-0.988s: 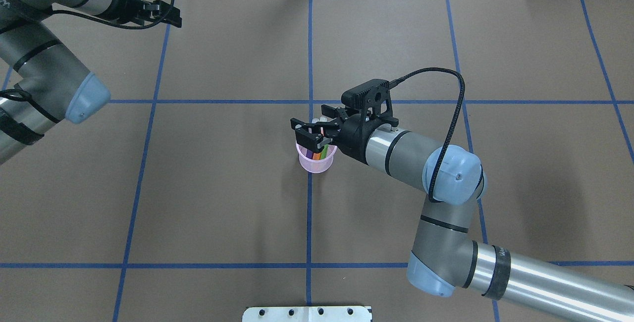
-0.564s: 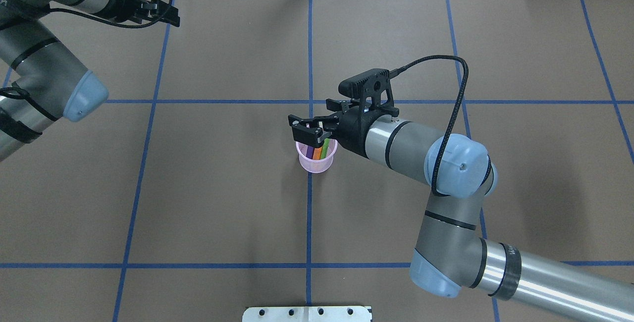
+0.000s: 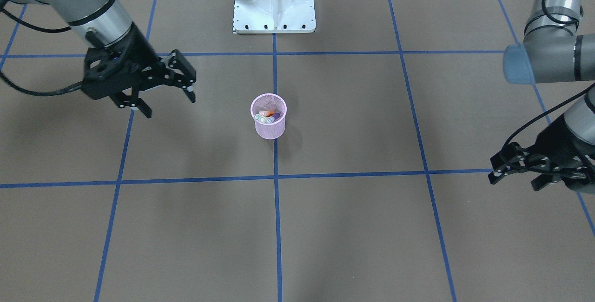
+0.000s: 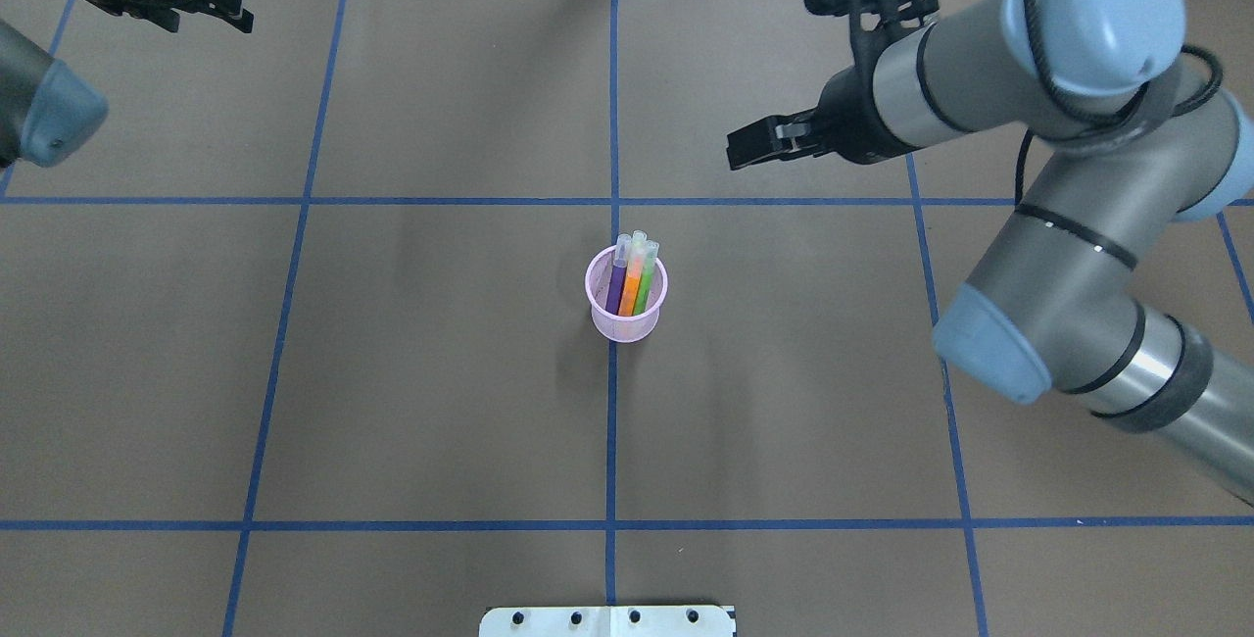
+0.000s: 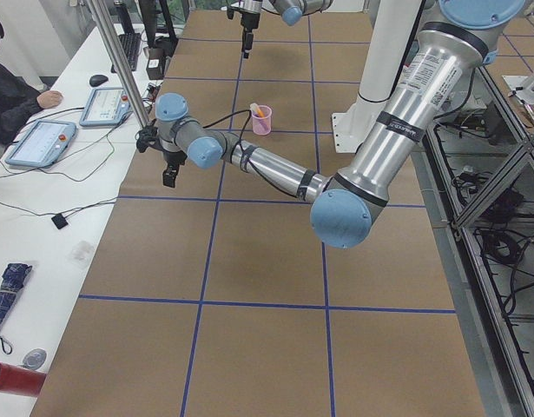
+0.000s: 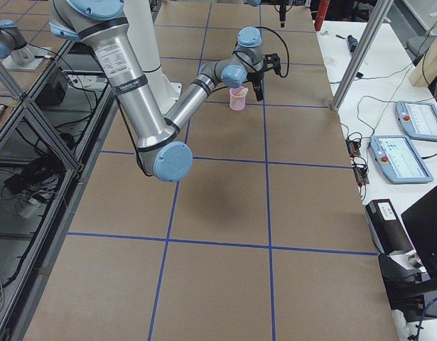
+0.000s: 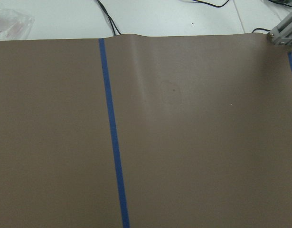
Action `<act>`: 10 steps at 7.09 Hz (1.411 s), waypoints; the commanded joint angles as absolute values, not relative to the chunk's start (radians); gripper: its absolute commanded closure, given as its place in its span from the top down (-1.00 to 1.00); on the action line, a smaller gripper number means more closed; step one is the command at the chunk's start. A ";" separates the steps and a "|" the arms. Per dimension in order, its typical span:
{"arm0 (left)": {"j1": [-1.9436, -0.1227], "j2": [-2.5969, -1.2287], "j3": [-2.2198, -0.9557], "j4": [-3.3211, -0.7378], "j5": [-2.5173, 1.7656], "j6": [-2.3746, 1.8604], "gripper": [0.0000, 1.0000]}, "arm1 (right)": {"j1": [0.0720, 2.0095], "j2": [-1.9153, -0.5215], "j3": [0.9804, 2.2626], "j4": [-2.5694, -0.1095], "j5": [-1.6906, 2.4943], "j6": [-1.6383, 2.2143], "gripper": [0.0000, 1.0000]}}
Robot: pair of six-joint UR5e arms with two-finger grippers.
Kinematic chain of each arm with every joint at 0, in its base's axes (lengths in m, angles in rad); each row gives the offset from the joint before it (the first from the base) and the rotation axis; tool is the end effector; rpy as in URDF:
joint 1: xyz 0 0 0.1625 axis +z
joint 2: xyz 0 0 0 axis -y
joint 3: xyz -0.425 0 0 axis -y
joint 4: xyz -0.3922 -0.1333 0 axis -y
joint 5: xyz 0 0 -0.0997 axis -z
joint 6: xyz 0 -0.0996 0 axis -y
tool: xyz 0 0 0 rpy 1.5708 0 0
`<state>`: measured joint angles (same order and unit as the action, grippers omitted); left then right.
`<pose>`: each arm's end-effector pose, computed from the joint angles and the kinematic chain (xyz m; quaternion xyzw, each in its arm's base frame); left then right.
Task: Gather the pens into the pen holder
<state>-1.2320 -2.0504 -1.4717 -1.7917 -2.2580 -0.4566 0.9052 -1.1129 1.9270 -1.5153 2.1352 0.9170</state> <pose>0.1619 -0.6703 0.4010 0.1325 0.4047 0.0467 0.9036 -0.2988 -0.5101 0.2367 0.1047 -0.4653 -0.0072 0.8789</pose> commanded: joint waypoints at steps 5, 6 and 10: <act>-1.461 -1.815 -1.522 -1.660 -2.179 0.176 1.00 | 1.303 -1.250 1.700 -1.720 2.322 0.426 0.98; -1.515 -1.804 -1.519 -1.648 -2.227 0.217 1.00 | 1.366 -1.302 1.686 -1.720 2.339 0.282 0.98; -1.528 -1.694 -1.493 -1.771 -2.230 0.207 1.00 | 1.431 -1.411 1.663 -1.697 2.385 0.236 0.98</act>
<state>-1.5238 -1.7297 -1.5098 -1.7245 -2.2365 0.2146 1.4124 -1.3933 1.6738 -1.7029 2.3806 0.2440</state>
